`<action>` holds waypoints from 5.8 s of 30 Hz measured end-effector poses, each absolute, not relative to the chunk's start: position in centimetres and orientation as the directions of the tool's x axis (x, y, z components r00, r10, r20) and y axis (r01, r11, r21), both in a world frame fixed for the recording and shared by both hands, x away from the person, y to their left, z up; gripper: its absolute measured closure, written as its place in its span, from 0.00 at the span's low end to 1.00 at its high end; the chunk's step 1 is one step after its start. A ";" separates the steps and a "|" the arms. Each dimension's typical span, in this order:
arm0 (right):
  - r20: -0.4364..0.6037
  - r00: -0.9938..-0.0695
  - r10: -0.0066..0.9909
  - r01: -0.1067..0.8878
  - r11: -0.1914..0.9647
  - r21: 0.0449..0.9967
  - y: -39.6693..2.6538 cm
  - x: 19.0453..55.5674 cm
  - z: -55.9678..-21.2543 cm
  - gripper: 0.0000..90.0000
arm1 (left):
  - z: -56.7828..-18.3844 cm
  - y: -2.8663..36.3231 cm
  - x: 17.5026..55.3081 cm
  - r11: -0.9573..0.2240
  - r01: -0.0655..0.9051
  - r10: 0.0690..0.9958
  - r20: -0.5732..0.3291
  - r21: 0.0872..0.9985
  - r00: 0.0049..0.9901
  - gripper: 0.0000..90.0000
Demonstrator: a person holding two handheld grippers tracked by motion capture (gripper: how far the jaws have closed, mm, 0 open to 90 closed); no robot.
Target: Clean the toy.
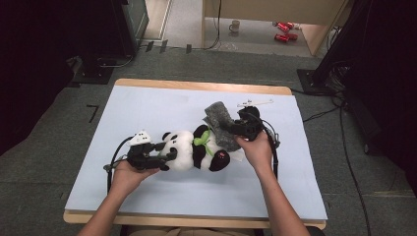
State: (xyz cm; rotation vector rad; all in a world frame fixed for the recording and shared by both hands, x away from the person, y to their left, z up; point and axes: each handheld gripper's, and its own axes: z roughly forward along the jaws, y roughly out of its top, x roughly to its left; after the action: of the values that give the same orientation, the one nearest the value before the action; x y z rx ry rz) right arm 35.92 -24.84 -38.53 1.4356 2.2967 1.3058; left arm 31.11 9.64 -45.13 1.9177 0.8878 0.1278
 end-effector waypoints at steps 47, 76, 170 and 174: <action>0.276 -0.622 0.733 0.615 0.240 0.751 -22.9 33.7 -37.2 0.84 | -44.6 9.7 32.3 -0.299 0.563 0.603 -0.304 0.771 0.737 0.41; 0.406 -0.584 0.702 0.714 0.206 0.670 -26.2 34.3 -42.7 0.85 | -44.9 9.7 32.6 -0.291 0.576 0.593 -0.329 0.763 0.735 0.41; 0.420 -0.506 0.753 0.767 0.169 0.619 -28.5 32.9 -44.3 0.85 | -44.7 9.5 34.3 -0.282 0.649 0.601 -0.398 0.706 0.694 0.41; 0.390 -0.469 0.792 0.794 0.183 0.580 -29.4 32.9 -44.7 0.85 | -44.6 9.7 34.7 -0.263 0.664 0.605 -0.416 0.700 0.679 0.41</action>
State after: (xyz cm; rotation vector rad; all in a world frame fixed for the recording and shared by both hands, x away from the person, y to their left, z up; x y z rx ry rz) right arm 32.86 -29.43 -44.65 1.6199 2.4178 1.1870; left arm 34.65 9.67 -44.65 1.9571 0.9849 -0.0795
